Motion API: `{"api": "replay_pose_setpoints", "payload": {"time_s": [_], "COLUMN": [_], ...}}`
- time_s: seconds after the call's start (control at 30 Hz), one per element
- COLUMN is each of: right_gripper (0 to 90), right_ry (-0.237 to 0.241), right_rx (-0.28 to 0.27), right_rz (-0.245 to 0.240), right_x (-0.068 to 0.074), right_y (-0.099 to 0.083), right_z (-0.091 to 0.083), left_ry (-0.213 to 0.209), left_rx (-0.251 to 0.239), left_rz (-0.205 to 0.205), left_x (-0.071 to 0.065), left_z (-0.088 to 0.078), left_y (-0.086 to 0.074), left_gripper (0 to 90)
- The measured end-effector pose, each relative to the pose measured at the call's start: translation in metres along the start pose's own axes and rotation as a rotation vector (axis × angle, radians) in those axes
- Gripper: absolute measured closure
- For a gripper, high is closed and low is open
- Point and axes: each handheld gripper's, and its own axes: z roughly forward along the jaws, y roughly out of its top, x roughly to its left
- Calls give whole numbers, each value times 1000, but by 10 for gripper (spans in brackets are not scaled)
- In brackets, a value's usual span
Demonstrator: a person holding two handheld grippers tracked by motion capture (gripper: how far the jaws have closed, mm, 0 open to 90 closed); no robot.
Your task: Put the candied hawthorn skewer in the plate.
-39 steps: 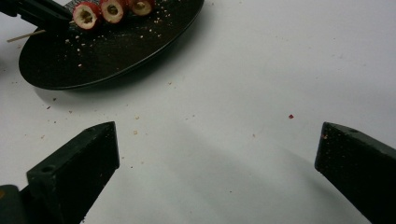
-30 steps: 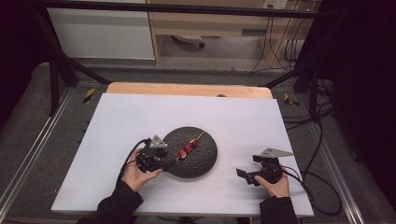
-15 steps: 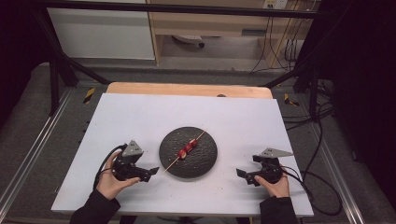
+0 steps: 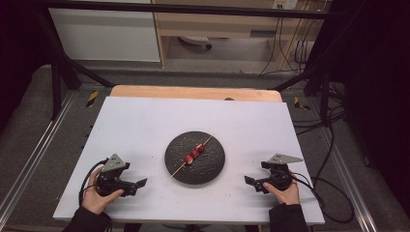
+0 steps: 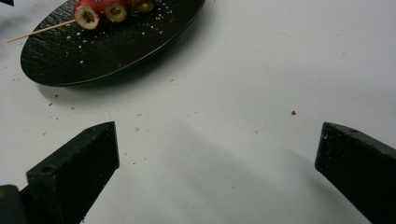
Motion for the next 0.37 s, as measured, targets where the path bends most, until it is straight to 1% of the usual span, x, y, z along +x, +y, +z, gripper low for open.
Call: {"api": "replay_pose_setpoints", "payload": {"time_s": [0.07, 0.2, 0.3, 0.37], "right_gripper": [7, 6, 7, 7], "right_ry": [1, -2, -3, -3], "right_rx": [5, 9, 15, 14], "right_rz": [1, -10, -1, -4], "right_x": [0, 0, 1, 1], "right_y": [0, -1, -1, -2], "right_z": [0, 1, 1, 1], "left_ry": [0, 5, 7, 7], "left_rx": [-8, -9, -11, -11], "left_rz": [-6, -4, -10, -6], "left_x": [3, 6, 6, 6], "left_z": [-2, -4, -3, -4], "left_y": [-4, -10, -11, -11], "left_gripper": [63, 66, 67, 67]}}
